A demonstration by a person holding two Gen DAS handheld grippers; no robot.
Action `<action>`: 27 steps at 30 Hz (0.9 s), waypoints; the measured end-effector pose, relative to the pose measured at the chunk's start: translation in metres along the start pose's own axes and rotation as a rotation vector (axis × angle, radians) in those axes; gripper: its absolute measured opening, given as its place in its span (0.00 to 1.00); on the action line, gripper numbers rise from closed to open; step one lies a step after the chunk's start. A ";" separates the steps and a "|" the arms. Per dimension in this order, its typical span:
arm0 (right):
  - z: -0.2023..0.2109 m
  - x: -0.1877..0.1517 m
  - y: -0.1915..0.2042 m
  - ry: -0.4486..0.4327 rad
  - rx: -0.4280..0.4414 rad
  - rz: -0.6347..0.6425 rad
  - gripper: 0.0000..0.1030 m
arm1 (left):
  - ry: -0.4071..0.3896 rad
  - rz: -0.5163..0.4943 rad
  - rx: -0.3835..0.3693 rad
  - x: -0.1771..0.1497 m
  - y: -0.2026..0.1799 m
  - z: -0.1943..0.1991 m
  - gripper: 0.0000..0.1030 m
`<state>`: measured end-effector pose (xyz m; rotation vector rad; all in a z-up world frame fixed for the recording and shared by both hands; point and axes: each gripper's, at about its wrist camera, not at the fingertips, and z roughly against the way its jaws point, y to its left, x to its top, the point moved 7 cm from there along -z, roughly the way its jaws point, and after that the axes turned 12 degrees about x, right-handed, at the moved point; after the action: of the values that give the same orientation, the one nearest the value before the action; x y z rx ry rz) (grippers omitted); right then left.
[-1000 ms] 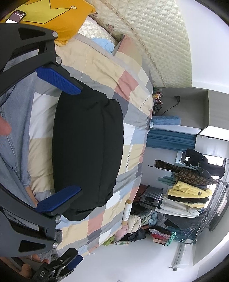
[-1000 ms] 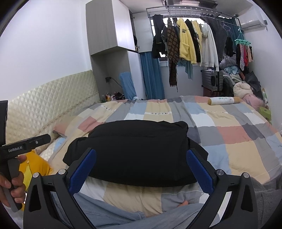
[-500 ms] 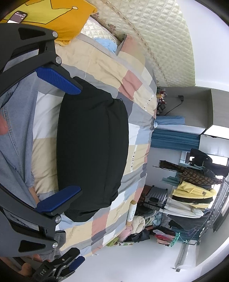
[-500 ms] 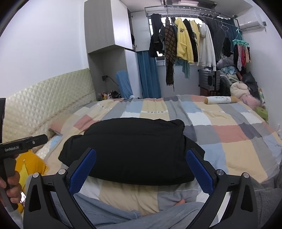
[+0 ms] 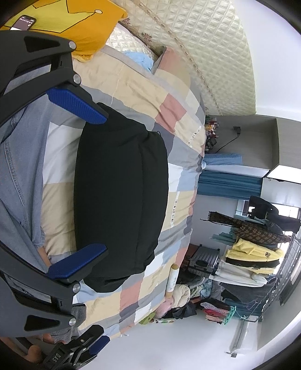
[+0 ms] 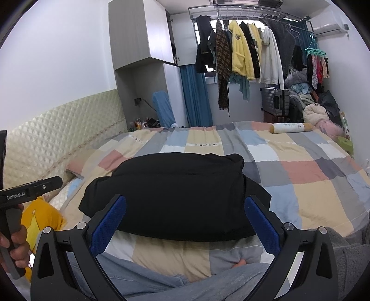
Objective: Fold large clothes
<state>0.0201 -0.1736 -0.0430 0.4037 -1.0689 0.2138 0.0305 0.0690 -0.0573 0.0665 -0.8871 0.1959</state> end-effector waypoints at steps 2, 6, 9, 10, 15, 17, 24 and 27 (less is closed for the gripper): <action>-0.001 0.000 0.000 0.001 0.001 -0.001 1.00 | 0.000 0.000 -0.002 0.000 0.000 0.000 1.00; -0.001 0.000 0.001 0.003 0.002 0.000 1.00 | -0.001 0.001 -0.003 -0.001 0.000 0.001 1.00; -0.001 0.000 0.001 0.002 0.003 -0.002 1.00 | -0.002 0.000 -0.001 -0.001 0.000 0.001 1.00; -0.001 0.000 0.001 0.001 0.003 -0.001 1.00 | -0.003 -0.002 0.000 -0.001 0.000 0.001 1.00; -0.001 -0.001 0.002 0.010 0.007 -0.006 1.00 | -0.019 -0.008 0.024 0.000 -0.002 0.005 1.00; -0.001 -0.001 0.002 0.008 0.003 -0.005 1.00 | -0.016 -0.014 0.018 0.000 -0.004 0.005 1.00; 0.001 -0.001 0.002 0.001 -0.003 -0.003 1.00 | -0.016 -0.015 0.014 0.002 -0.006 0.006 1.00; 0.003 -0.001 0.002 -0.003 -0.002 -0.003 1.00 | -0.016 -0.012 0.014 0.002 -0.006 0.007 1.00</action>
<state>0.0167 -0.1727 -0.0426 0.4043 -1.0713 0.2093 0.0276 0.0624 -0.0518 0.0864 -0.9007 0.1906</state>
